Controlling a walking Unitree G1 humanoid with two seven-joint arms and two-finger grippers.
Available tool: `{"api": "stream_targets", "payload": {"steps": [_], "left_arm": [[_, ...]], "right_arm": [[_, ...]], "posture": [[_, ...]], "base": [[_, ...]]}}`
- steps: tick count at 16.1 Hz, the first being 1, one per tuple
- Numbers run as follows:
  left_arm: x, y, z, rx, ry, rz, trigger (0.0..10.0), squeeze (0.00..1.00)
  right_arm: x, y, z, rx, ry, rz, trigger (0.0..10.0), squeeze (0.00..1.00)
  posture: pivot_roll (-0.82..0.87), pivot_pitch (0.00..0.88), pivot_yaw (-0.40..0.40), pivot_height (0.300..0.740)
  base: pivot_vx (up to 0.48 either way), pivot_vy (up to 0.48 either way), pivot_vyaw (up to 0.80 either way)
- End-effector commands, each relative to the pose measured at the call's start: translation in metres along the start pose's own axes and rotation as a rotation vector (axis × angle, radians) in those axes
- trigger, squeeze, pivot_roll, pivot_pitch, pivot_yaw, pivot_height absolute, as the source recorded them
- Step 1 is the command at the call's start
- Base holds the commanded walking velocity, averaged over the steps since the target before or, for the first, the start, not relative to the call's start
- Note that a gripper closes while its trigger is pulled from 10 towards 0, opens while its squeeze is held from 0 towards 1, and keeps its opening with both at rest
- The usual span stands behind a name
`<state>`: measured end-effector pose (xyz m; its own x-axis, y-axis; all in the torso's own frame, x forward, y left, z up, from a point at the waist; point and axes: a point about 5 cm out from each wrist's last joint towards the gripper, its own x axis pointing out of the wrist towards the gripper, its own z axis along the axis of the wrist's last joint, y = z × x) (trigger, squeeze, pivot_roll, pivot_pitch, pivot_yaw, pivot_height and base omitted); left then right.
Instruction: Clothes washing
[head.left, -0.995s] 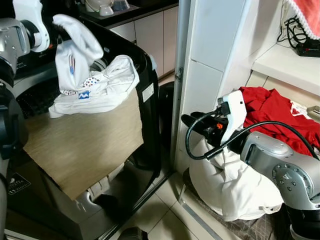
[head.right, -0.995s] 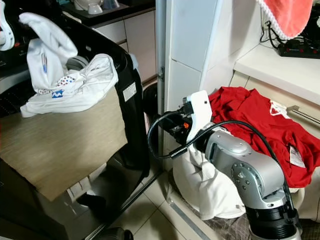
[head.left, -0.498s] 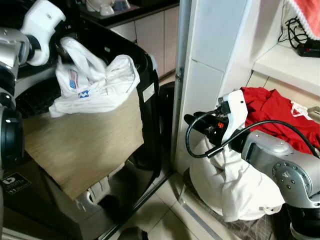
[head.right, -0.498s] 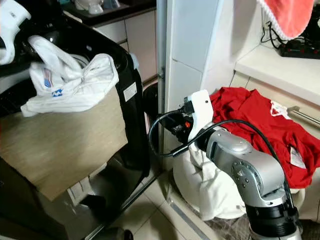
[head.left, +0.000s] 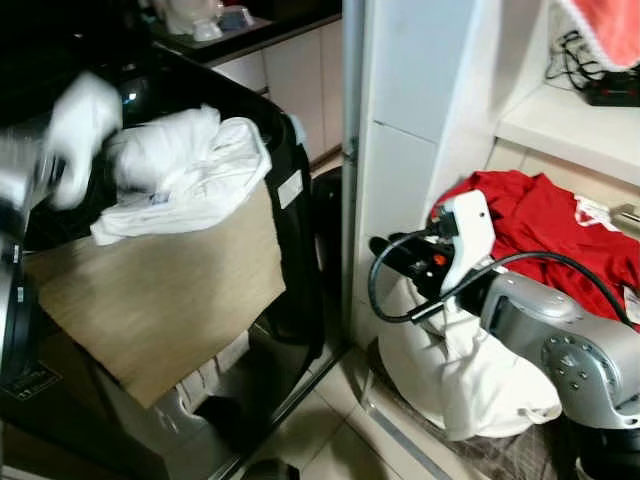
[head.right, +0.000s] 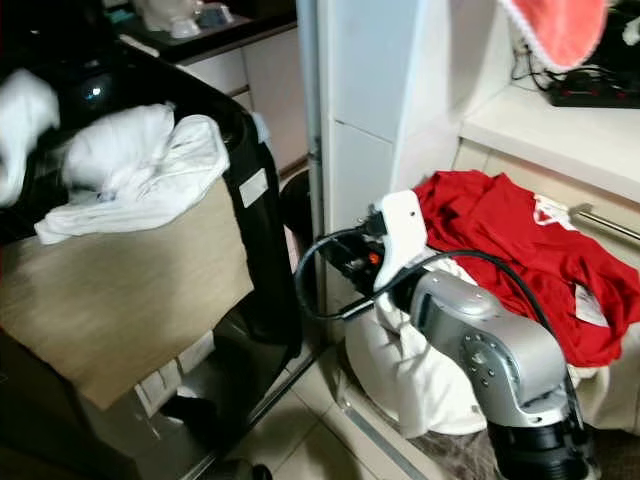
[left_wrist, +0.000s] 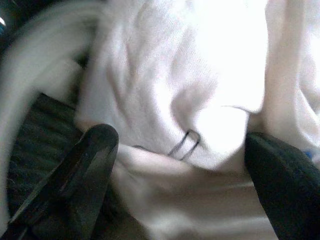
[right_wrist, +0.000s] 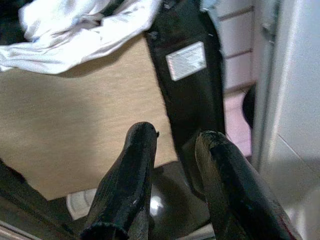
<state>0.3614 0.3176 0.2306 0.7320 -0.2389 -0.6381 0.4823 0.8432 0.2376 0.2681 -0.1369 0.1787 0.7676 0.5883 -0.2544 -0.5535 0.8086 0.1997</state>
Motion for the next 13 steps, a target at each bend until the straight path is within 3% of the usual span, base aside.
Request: {"api": "stream_targets", "payload": {"steps": [1,3,4,5,6,7,8,9,10,11,12,13], "left_arm": [[-0.020,0.007,0.025,0.008,-0.104,-0.032,10.0,0.00],[-0.027,0.007,0.037,0.036,-0.129,-0.064,10.0,0.00],[-0.033,0.007,0.057,0.043,-0.213,-0.041,10.0,0.00],[-0.033,0.007,0.057,0.043,-0.213,-0.041,10.0,0.00],[-0.036,0.009,0.069,0.003,-0.291,0.016,10.0,0.00],[-0.042,0.022,0.092,-0.033,-0.443,0.329,10.0,0.00],[-0.045,0.026,0.095,-0.001,-0.448,0.456,10.0,0.00],[-0.041,0.022,0.097,-0.002,-0.450,0.418,10.0,0.00],[-0.035,0.012,0.101,-0.012,-0.483,0.256,10.0,0.00],[-0.027,-0.012,0.104,0.034,-0.544,-0.054,10.0,0.00],[-0.024,-0.020,0.104,0.067,-0.558,-0.145,10.0,0.00],[-0.012,-0.044,0.088,0.199,-0.475,-0.356,10.0,0.00]], "right_arm": [[-0.001,0.002,0.007,-0.012,-0.023,0.006,10.0,0.00],[0.001,0.000,0.010,-0.018,-0.028,0.008,10.0,0.00],[0.003,-0.001,0.014,-0.026,-0.034,0.011,10.0,0.00],[0.003,-0.001,0.014,-0.026,-0.034,0.011,10.0,0.00],[0.004,-0.001,0.016,-0.029,-0.037,0.012,10.0,0.00],[0.007,-0.005,0.018,-0.019,-0.054,-0.020,10.0,0.00],[0.008,-0.007,0.019,-0.012,-0.060,-0.037,10.0,0.00],[0.009,-0.007,0.018,-0.005,-0.064,-0.050,10.0,0.00],[0.008,-0.006,0.017,-0.002,-0.064,-0.051,10.0,0.00],[0.006,-0.006,0.015,0.000,-0.062,-0.052,10.0,0.00],[0.005,-0.006,0.014,0.000,-0.062,-0.053,10.0,0.00],[0.003,-0.007,0.012,-0.010,-0.050,-0.046,10.0,0.00]], "posture": [[-0.02,0.000,0.109,0.740],[-0.01,0.000,0.102,0.740],[-0.01,0.000,0.098,0.740],[-0.01,0.000,0.098,0.740],[0.00,0.000,0.093,0.740],[0.01,0.000,0.089,0.740],[0.01,0.000,0.090,0.740],[0.00,0.000,0.102,0.740],[0.00,0.000,0.102,0.740],[0.00,0.000,0.108,0.740],[0.00,0.000,0.108,0.740],[-0.01,0.000,0.109,0.740]], "base": [[0.000,0.000,0.00],[0.000,0.000,0.00],[0.000,0.000,0.00],[0.000,0.000,0.00],[0.000,0.000,0.00],[0.000,0.000,0.00],[0.000,0.000,0.00],[0.000,0.000,0.00],[0.000,0.000,0.00],[0.000,0.000,0.00],[0.000,0.000,0.00],[0.000,0.000,0.00]]}}
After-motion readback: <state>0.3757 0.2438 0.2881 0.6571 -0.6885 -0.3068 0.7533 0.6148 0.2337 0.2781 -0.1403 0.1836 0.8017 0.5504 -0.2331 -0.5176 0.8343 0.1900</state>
